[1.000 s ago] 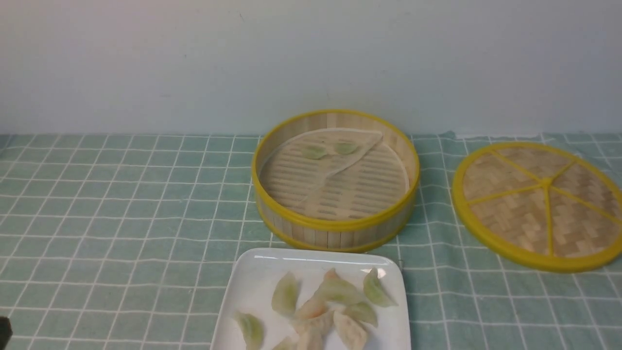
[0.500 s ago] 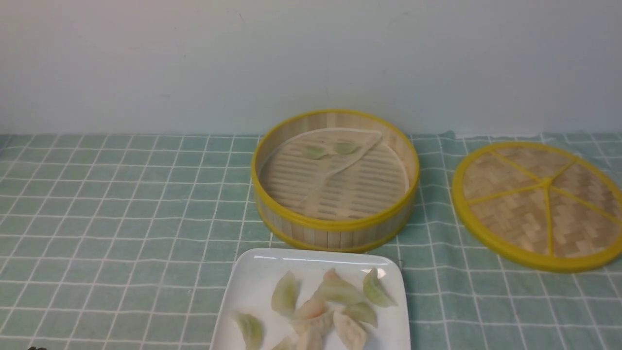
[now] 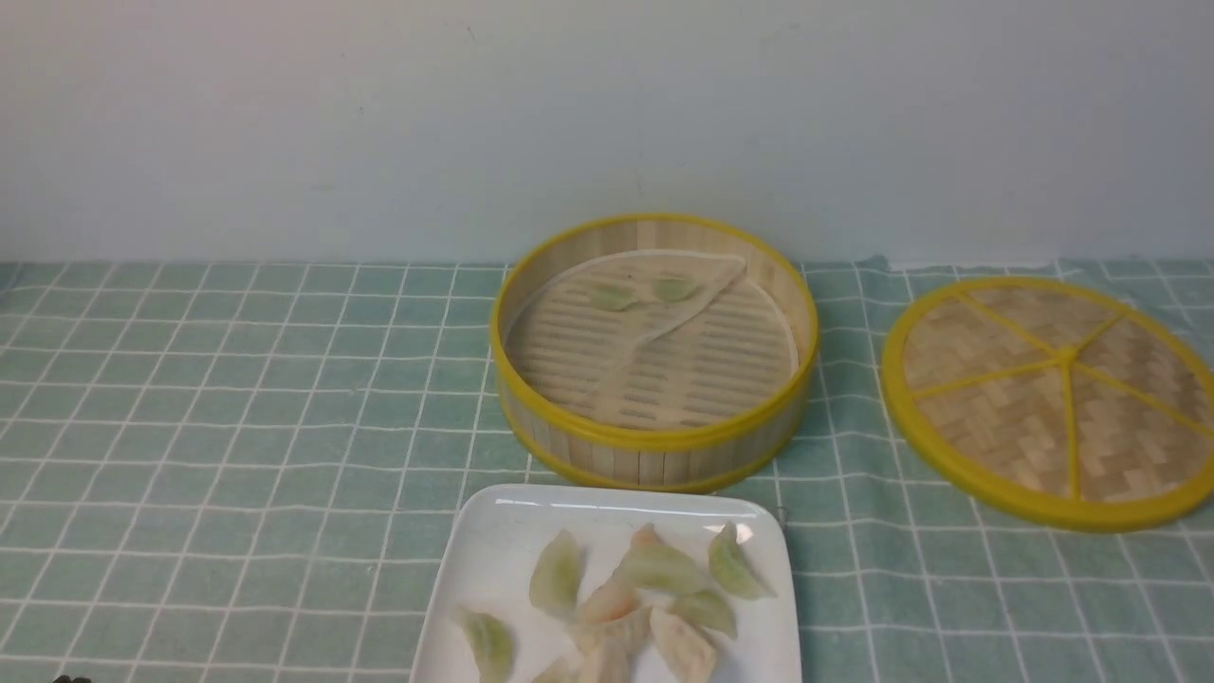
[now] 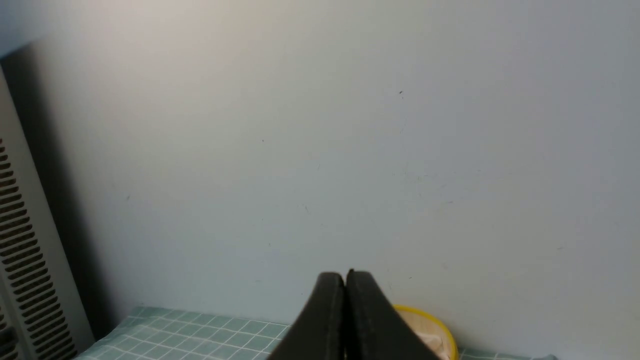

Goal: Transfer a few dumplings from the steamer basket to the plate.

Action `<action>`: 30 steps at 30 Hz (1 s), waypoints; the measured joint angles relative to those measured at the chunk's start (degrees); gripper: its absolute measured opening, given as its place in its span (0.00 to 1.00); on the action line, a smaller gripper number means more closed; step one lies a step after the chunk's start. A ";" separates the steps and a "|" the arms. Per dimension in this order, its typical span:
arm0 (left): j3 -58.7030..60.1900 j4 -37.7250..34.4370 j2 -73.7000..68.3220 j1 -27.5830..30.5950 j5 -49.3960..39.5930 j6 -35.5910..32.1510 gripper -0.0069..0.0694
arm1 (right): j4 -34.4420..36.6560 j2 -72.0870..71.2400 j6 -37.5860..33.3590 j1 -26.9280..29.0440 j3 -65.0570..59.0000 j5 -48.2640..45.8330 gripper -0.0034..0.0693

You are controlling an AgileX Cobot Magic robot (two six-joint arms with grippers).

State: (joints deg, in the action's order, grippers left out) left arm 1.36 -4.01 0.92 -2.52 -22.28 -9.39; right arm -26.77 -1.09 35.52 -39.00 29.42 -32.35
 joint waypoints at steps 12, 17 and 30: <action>0.01 0.00 0.00 0.00 0.00 0.00 0.08 | 9.33 0.00 -8.20 0.00 0.00 0.66 0.03; 0.01 0.00 0.00 0.00 0.00 0.00 0.08 | 24.87 0.00 -26.15 0.00 0.00 4.40 0.03; 0.01 0.00 0.00 0.00 0.02 0.00 0.08 | 28.92 0.00 -31.54 17.49 -8.86 6.76 0.03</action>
State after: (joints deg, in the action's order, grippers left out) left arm 1.37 -4.01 0.92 -2.52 -22.26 -9.39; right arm 2.15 -1.09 3.98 -21.52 20.56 -25.59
